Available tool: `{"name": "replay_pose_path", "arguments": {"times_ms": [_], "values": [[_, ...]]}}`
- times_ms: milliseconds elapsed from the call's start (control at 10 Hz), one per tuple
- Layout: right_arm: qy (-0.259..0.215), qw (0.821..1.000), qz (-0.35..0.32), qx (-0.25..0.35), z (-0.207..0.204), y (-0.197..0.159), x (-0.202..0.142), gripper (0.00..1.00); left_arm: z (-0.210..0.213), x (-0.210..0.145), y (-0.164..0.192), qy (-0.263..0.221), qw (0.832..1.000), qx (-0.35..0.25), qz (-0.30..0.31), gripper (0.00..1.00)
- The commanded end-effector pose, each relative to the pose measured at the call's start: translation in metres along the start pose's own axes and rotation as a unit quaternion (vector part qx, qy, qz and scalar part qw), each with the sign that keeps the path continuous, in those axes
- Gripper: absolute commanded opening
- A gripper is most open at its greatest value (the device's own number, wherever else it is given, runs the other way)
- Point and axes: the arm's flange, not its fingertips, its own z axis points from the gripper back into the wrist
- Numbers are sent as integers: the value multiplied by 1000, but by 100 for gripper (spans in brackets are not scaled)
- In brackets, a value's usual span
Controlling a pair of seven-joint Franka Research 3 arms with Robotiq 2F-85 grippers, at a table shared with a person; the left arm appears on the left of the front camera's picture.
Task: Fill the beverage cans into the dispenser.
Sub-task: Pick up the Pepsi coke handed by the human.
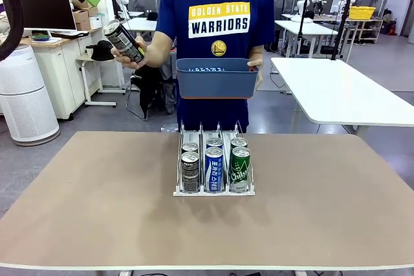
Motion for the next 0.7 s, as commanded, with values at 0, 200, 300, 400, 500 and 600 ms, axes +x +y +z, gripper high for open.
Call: {"name": "replay_pose_path", "arguments": {"times_ms": [0, 200, 300, 400, 500, 600], "values": [[0, 1000, 1, 0, 0, 0, 0, 100, -3, 2, 15, 22, 999, 27, -14, 100], [0, 1000, 1, 0, 0, 0, 0, 100, -7, 1, 15, 25, 999, 45, -13, 100], [0, 1000, 1, 0, 0, 0, 0, 100, -6, -1, 19, 33, 999, 37, -18, 100], [0, 1000, 1, 0, 0, 0, 0, 100, -13, 2, 28, 26, 999, 37, -18, 100], [0, 1000, 1, 0, 0, 0, 0, 100, -20, 2, 34, 28, 999, 40, -23, 100], [0, 1000, 1, 0, 0, 0, 0, 100, -25, 2, 39, 39, 998, 34, -34, 100]]}}
